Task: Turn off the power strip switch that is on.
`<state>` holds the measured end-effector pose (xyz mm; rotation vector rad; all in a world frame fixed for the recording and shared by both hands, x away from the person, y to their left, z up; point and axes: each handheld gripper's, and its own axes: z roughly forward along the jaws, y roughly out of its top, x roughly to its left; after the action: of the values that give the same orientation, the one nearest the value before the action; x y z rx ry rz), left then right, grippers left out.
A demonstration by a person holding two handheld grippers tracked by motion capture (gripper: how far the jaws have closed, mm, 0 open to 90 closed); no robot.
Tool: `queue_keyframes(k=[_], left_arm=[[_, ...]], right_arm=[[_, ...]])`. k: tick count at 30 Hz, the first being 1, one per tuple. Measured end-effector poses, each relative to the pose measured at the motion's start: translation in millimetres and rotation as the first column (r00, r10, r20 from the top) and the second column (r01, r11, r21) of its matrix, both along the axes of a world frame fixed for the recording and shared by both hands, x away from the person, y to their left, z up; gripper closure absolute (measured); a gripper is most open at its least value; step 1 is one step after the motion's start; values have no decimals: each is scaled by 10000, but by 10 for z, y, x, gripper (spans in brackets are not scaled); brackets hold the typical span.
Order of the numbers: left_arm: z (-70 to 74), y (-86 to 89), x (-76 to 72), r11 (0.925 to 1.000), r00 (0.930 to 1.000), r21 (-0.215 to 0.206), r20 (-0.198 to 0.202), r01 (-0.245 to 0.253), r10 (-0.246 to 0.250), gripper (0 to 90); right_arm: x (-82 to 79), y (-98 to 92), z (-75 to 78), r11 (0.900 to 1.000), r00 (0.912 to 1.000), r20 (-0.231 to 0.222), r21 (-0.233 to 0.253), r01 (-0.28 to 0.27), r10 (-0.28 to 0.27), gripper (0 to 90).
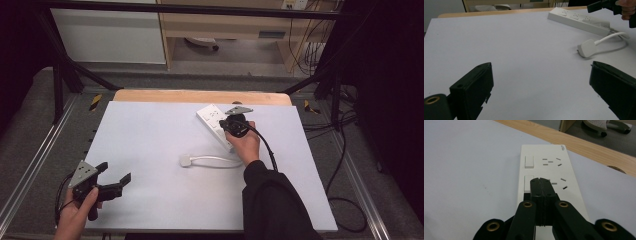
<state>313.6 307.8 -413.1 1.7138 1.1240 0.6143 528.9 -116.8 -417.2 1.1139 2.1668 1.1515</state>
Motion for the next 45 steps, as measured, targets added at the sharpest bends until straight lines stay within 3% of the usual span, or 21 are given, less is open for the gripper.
queue_keyframes(k=[45], left_arm=[[-2, -33, -4, 9996, 9996, 122, 8, 268, -268, 55]], right_arm=[[38, 122, -173, 9994, 9993, -351, -310, -133, 122, 900]])
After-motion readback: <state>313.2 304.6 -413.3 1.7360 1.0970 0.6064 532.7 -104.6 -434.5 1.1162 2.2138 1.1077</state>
